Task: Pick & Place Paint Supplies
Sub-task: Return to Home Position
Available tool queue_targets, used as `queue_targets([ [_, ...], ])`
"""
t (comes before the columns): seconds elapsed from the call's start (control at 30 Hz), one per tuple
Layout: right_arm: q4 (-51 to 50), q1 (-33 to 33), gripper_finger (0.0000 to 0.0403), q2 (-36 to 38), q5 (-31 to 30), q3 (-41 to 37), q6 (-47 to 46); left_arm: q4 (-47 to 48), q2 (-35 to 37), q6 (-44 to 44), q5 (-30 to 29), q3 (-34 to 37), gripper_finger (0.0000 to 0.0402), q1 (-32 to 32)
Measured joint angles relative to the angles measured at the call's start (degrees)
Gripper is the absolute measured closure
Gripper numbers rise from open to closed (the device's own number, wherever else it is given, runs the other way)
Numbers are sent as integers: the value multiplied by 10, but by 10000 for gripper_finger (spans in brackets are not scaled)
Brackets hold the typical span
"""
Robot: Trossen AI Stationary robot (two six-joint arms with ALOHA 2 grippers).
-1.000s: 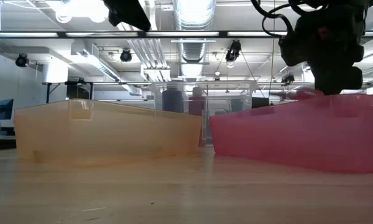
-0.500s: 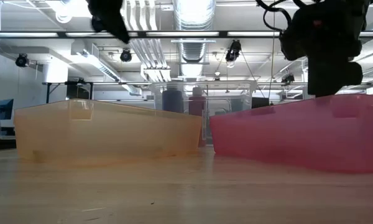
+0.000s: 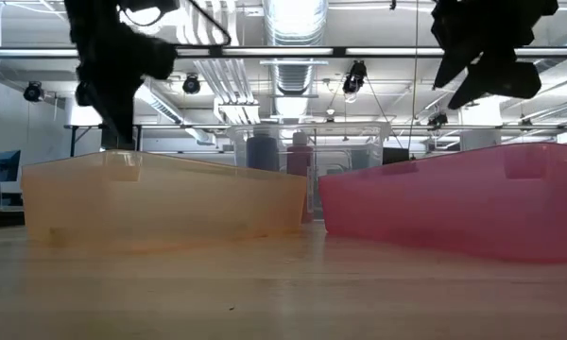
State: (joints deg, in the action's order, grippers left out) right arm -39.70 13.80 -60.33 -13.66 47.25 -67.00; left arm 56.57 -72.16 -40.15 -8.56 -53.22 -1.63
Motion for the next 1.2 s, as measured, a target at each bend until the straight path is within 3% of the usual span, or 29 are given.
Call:
queue_targets([
  [0.1, -4, 0, 225, 15, -3, 0, 1, -6, 0, -4, -8, 33, 394, 0],
  [0.47, -64, 0, 225, 13, -15, -1, -23, -83, 0, -4, -3, 105, 392, 0],
  [0.77, -64, 0, 225, 13, -18, -1, -20, -209, 1, 9, -6, 114, 392, 2],
  [0.97, -64, 0, 225, 14, -19, -1, -20, -210, 1, 9, -15, 112, 392, 11],
  [1.2, -64, 0, 225, 14, -19, 0, -23, -144, 5, 10, -62, 80, 392, 11],
])
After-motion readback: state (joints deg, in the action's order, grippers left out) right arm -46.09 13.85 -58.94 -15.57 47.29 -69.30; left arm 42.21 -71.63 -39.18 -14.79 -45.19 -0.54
